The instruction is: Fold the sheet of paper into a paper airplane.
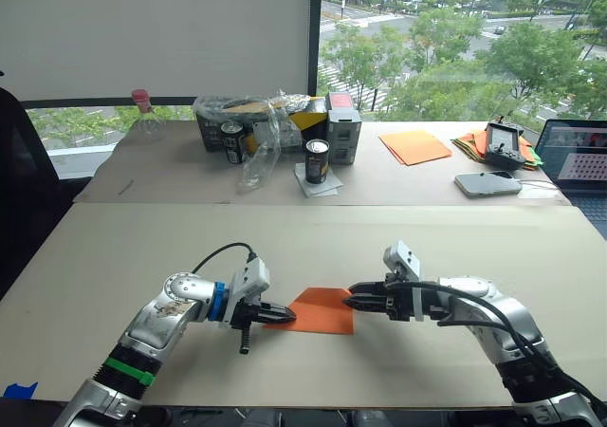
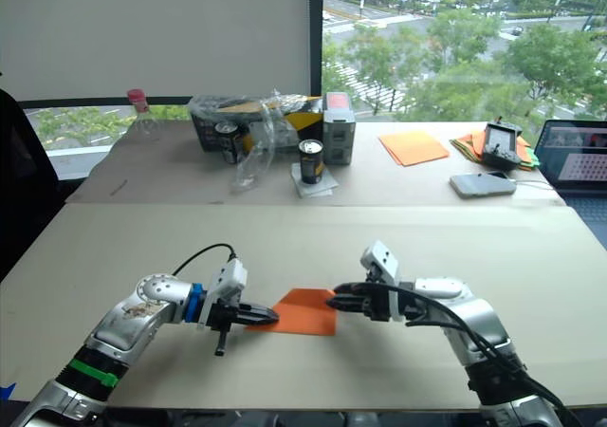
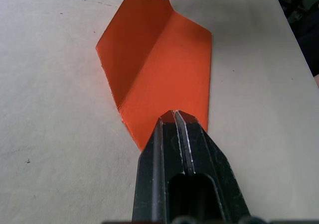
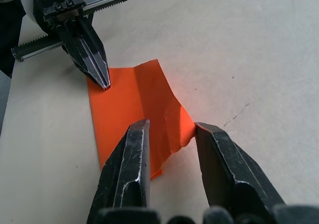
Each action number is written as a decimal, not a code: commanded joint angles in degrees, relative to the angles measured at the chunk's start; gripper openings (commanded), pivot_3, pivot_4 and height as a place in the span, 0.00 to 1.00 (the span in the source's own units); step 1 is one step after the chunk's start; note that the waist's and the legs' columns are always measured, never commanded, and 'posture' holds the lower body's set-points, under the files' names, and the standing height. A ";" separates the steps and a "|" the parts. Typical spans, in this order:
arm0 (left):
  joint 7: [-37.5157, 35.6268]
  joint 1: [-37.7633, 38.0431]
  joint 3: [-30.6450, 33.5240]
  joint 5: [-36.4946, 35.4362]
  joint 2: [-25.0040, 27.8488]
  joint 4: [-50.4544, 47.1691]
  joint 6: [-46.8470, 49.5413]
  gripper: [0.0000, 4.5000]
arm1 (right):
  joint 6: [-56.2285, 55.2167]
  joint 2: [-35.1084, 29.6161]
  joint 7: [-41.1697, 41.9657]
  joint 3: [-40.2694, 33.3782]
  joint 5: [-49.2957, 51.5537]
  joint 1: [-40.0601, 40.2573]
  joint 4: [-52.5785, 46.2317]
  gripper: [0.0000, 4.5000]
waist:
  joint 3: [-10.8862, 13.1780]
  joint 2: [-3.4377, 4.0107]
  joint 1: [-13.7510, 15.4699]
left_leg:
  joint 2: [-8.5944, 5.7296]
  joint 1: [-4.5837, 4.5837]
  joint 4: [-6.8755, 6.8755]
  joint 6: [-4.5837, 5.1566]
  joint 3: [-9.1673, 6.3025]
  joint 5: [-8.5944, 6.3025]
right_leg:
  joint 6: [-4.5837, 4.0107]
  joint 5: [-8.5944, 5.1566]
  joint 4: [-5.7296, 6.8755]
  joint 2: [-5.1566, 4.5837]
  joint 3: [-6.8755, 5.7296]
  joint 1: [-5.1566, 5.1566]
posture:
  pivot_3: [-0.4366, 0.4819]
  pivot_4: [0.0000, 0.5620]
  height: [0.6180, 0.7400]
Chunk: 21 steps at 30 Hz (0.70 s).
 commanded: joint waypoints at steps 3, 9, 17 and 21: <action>0.50 0.85 -1.35 1.92 0.38 1.00 0.32 0.00 | 1.56 -0.31 -0.19 -2.21 2.89 0.06 -4.53 0.35 | 0.00 0.00 0.01 | 0.00 0.00 0.00 0.00 0.00 0.00 | 0.00 0.00 0.00 0.00 0.00 0.00 | 0.48 0.27 0.43; 0.36 0.67 -1.68 2.31 0.36 1.37 -0.26 0.00 | 0.95 -0.02 -2.70 -2.65 1.03 -0.29 -2.68 0.24 | 0.00 0.00 0.01 | 0.00 0.00 0.00 0.00 0.00 0.00 | 0.00 0.00 0.00 0.00 0.00 0.00 | 0.48 0.27 0.43; 0.20 0.78 -1.65 2.48 0.88 1.73 -0.82 0.00 | 2.48 -1.91 -1.05 -2.84 2.82 0.78 -3.80 0.24 | 0.00 0.00 0.01 | 0.00 -0.01 0.00 0.00 0.00 0.00 | 0.00 0.00 0.00 -0.01 0.00 0.00 | 0.48 0.27 0.43; 0.23 0.58 -1.73 2.61 0.82 1.88 -0.99 0.00 | 2.85 -1.64 -1.19 -2.55 2.79 0.87 -4.22 0.24 | 0.00 0.00 0.00 | 0.00 0.00 -0.01 0.00 0.00 0.00 | 0.00 0.00 0.00 0.00 0.00 0.00 | 0.48 0.27 0.43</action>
